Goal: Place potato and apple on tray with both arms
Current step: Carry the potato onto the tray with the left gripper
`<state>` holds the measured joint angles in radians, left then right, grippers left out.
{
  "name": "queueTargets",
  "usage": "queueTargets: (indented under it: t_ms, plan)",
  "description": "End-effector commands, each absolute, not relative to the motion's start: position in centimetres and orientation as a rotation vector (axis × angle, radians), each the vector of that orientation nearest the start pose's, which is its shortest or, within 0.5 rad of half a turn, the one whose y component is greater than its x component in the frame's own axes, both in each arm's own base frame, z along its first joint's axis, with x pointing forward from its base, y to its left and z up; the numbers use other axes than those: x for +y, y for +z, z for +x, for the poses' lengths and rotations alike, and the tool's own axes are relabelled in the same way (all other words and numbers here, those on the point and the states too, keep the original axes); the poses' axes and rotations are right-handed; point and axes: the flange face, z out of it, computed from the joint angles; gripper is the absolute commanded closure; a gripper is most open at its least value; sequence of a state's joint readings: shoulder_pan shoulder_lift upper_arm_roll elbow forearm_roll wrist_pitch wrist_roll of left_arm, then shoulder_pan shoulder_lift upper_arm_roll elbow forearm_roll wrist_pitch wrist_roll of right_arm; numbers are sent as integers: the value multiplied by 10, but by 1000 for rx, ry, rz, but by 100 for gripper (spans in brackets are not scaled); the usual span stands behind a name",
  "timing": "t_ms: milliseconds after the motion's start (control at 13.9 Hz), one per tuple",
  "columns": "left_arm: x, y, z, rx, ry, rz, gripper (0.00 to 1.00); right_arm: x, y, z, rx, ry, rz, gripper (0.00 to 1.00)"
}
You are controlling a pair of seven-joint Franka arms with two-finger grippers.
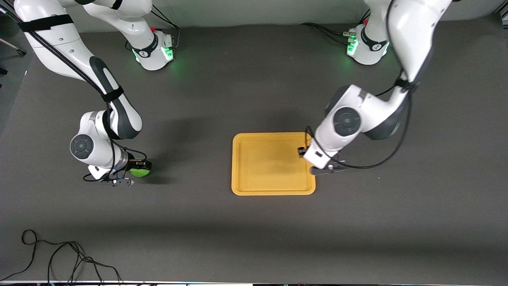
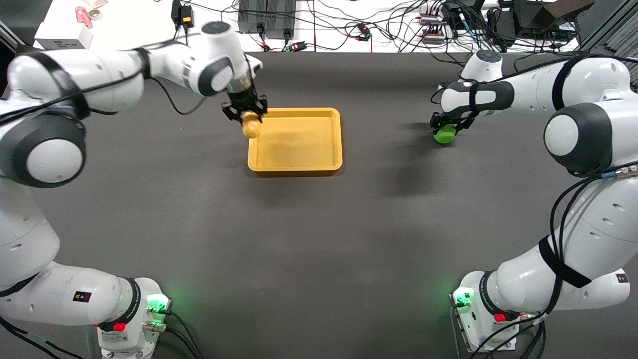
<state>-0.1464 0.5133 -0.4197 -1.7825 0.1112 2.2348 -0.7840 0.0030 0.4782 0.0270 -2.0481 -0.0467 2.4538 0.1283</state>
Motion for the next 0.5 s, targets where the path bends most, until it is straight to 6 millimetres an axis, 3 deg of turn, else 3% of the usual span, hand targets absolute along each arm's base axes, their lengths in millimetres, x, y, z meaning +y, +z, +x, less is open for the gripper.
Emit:
queueTargets:
  t_ms: [0, 144, 288, 432]
  plan:
    - [-346, 254, 565, -352, 111, -3183, 69, 20, 222, 595, 126, 55, -3165, 71]
    - [-347, 237, 565, -360, 83, -3172, 69, 23, 263, 604, 126, 95, -3168, 73]
    - [-350, 233, 563, -348, 89, -3169, 68, 29, 311, 617, 123, 242, -3170, 73]
    - [-351, 226, 563, -349, 92, -3177, 63, 49, 350, 630, 84, 271, -3173, 73]
